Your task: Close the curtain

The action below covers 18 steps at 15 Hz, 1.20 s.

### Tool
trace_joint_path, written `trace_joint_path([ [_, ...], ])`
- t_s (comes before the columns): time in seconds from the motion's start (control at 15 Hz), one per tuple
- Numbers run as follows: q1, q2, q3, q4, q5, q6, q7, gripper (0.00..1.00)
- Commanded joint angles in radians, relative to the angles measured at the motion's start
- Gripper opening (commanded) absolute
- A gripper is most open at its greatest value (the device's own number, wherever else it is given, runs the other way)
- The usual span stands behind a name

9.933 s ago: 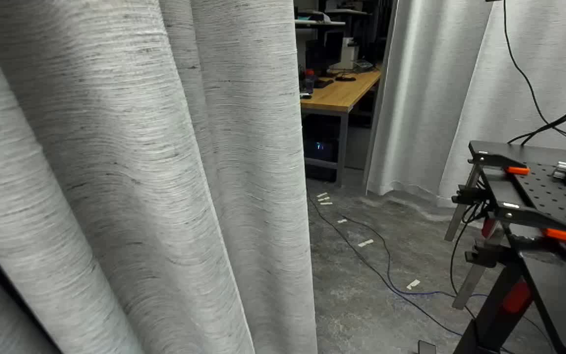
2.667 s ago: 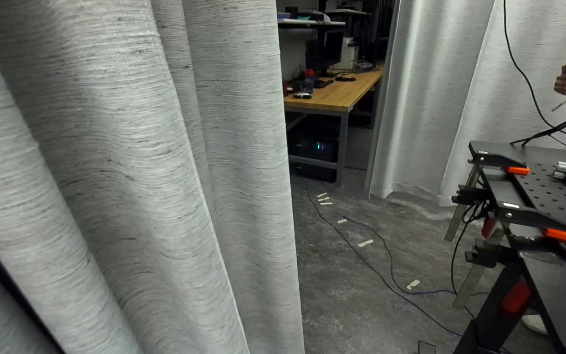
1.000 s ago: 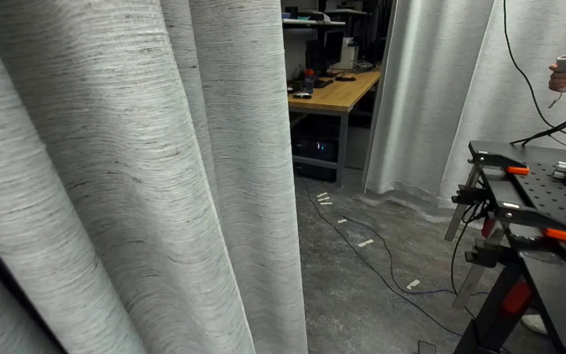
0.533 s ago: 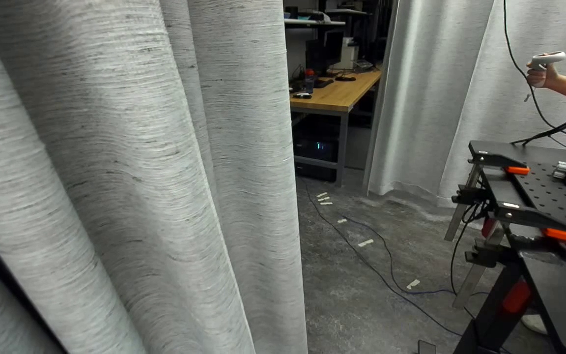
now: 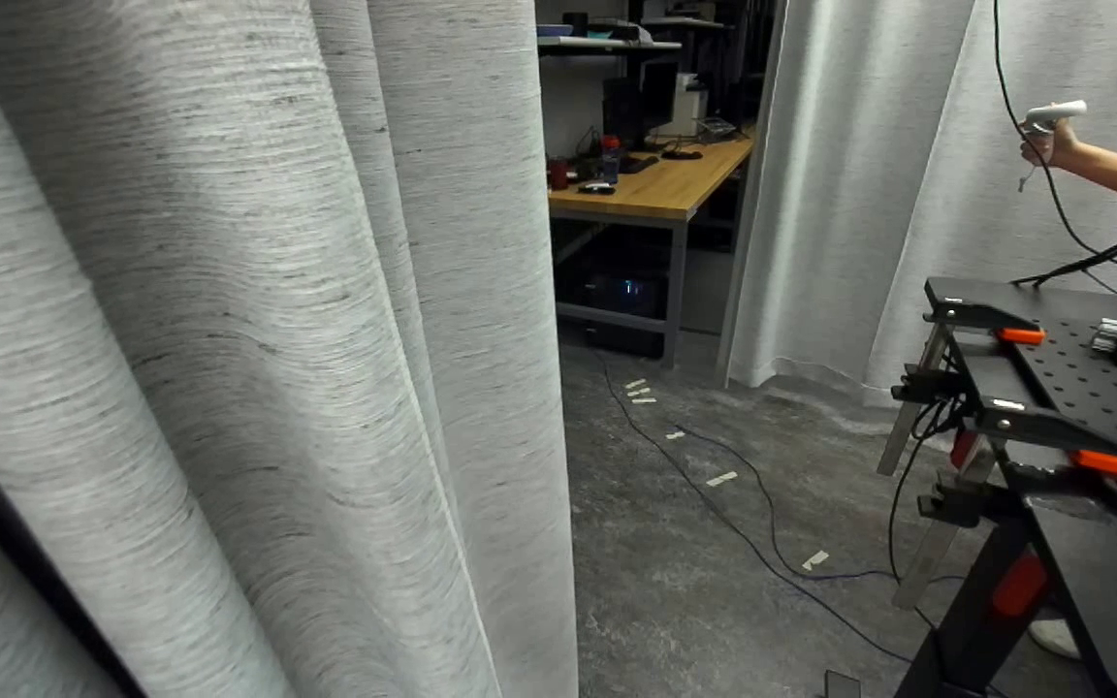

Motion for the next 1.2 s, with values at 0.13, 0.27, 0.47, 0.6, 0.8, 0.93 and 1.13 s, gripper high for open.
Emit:
trace_joint_path([
  [0.13,-0.031,0.168,-0.078,0.26,-0.133,-0.055,0.317,0.0],
  [0.27,-0.04,0.214,-0.117,0.338,-0.157,-0.073,0.421,0.0],
  [0.47,-0.059,0.277,-0.173,0.453,-0.177,-0.123,0.56,0.0],
  [0.6,-0.076,0.31,-0.203,0.52,-0.186,-0.165,0.643,0.0],
  [0.8,-0.102,0.349,-0.237,0.604,-0.193,-0.221,0.741,0.0],
  [0.93,-0.122,0.371,-0.254,0.65,-0.193,-0.25,0.795,0.0],
  [1.13,-0.163,0.423,-0.271,0.735,-0.19,-0.295,0.859,0.0],
])
